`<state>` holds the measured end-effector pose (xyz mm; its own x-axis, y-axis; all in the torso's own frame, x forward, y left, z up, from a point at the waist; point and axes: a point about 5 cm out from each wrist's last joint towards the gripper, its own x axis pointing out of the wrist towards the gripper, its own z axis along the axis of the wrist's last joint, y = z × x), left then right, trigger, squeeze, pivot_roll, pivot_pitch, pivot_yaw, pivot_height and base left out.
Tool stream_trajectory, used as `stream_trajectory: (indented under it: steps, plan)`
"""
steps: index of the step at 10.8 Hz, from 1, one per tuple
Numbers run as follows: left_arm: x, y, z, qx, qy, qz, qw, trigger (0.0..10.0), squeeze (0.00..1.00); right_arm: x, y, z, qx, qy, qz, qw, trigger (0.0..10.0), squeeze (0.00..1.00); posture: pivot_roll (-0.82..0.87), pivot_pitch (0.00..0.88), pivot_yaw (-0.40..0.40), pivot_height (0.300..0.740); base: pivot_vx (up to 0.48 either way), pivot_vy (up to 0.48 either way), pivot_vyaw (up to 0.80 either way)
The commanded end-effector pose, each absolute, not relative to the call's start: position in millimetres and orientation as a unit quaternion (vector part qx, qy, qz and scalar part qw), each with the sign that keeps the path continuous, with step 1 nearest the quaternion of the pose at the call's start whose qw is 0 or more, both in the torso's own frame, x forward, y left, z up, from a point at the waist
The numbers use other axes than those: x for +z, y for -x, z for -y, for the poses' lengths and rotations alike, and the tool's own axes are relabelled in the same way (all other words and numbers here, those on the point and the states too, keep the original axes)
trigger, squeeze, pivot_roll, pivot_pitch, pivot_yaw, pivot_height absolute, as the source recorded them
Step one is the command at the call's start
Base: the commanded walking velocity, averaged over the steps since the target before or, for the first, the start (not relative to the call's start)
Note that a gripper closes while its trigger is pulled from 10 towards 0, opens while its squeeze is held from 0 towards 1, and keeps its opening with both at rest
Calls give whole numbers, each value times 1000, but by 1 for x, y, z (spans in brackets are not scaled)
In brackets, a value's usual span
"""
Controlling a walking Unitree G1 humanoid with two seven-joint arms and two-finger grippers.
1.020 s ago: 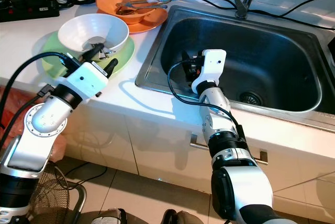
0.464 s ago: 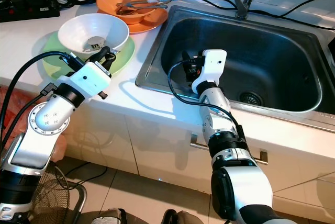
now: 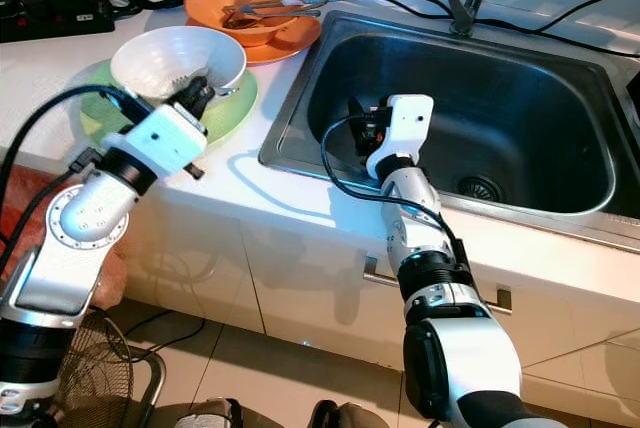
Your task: Kitchen organization
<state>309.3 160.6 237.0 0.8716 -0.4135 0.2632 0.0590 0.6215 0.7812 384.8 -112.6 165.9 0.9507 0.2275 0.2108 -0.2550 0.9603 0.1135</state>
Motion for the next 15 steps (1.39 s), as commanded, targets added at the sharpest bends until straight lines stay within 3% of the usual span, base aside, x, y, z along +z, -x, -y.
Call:
stream_trajectory:
  steps: [1,6,9,12,15]
  plan:
    - [247,-308,-158,-135,-411,232,872,10000,0,141,-379,112,122,-78,46,988,10000,0,145,144,-73,740,0,0,0]
    - [285,-301,-153,-101,-409,312,852,10000,0,141,-380,112,121,-79,45,988,10000,0,152,145,-79,740,0,0,0]
    - [305,-297,-132,-117,-379,365,842,10000,0,141,-379,112,122,-79,45,988,10000,0,154,146,-79,740,0,0,0]
    - [314,-301,-94,-190,-237,392,869,10000,0,140,-379,111,120,-77,46,989,10000,0,146,142,-72,740,0,0,0]
    - [314,-308,-75,-238,-165,382,878,10000,0,141,-379,112,113,-77,50,989,10000,0,138,138,-62,740,0,0,0]
